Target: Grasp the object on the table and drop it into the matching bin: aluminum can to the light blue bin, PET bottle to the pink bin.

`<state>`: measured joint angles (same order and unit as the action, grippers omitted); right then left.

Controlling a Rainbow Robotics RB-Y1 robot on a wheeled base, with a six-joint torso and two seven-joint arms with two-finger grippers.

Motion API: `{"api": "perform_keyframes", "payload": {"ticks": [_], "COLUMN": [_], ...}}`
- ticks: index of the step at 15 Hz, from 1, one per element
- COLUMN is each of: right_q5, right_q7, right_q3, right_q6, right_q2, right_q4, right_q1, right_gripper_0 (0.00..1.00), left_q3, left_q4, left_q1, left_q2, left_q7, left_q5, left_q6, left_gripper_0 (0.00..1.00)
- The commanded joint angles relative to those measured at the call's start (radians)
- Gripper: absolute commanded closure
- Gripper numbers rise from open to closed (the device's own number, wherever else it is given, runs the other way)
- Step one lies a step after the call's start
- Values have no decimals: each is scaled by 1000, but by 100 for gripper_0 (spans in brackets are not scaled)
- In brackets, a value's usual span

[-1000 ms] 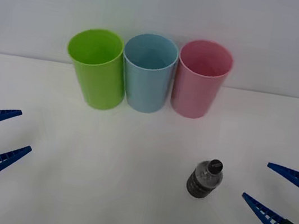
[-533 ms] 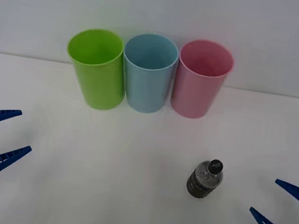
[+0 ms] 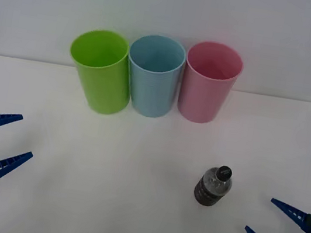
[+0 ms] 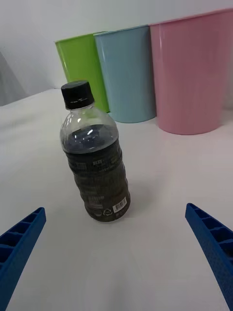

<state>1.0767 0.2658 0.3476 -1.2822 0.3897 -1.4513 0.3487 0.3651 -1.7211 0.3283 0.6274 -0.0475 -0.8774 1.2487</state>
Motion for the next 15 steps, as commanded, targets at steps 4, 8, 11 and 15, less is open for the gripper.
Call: {"api": "perform_keyframes", "payload": {"ticks": [4, 8, 11, 15], "right_q5": [-60, -103, -96, -46], "right_q7": [145, 188, 211, 213], "right_q3": [-122, -240, -265, -272], "right_q6": [76, 190, 242, 280], "right_q2": [-2, 0, -34, -95], "right_q4": [132, 140, 140, 140], "right_q1": [-57, -79, -108, -145], "right_gripper_0": [0, 0, 0, 0], "left_q3": [0, 0, 0, 0], "left_q4": [0, 0, 0, 0], "left_q1": [0, 0, 0, 0], "left_q2": [0, 0, 0, 0], "left_q7": [0, 0, 0, 0], "left_q5": [0, 0, 0, 0], "left_q6": [0, 0, 0, 0], "left_gripper_0": [0, 0, 0, 0]}}
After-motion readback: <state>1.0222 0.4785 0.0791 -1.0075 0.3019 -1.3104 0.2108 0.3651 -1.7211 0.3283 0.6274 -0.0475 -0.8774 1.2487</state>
